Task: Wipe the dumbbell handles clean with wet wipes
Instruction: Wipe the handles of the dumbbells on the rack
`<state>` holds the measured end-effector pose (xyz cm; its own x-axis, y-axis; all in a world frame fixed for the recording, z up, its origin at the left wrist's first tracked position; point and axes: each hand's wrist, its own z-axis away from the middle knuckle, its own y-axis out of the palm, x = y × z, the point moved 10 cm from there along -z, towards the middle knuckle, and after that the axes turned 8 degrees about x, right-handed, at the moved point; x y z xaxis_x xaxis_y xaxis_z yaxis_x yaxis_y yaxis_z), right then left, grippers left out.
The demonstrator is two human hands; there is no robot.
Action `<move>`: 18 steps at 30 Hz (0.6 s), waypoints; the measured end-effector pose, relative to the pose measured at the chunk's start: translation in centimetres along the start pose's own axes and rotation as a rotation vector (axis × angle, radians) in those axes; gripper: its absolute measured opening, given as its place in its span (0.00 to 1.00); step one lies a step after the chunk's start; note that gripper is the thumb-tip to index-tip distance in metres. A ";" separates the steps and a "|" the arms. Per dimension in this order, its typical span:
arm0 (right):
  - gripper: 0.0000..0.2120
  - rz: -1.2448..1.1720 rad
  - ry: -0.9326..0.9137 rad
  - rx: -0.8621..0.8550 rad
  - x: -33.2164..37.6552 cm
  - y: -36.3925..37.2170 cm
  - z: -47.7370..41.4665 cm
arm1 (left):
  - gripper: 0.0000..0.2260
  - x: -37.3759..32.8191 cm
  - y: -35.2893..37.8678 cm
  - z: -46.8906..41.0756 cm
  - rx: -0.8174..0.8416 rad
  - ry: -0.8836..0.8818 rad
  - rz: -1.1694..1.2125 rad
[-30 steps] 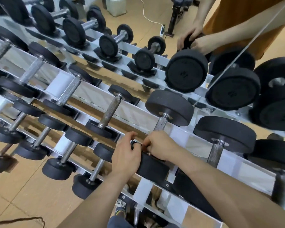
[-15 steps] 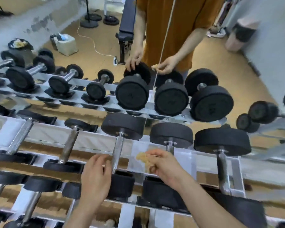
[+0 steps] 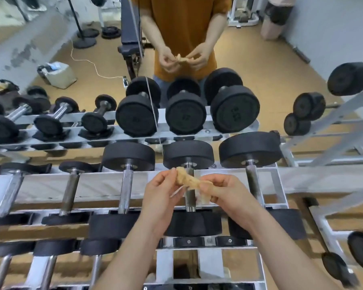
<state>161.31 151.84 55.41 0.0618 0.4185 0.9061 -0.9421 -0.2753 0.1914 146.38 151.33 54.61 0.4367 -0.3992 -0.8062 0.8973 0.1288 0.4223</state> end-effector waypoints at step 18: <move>0.08 -0.143 -0.030 -0.083 -1.7 -5.0 -1.9 | 0.23 4.1 -0.5 -1.1 0.400 -0.134 -0.507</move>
<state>165.26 154.15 52.20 0.2056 0.4221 0.8829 -0.9470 -0.1416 0.2882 147.79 150.60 50.64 -0.0686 -0.4342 -0.8982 0.8852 -0.4418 0.1459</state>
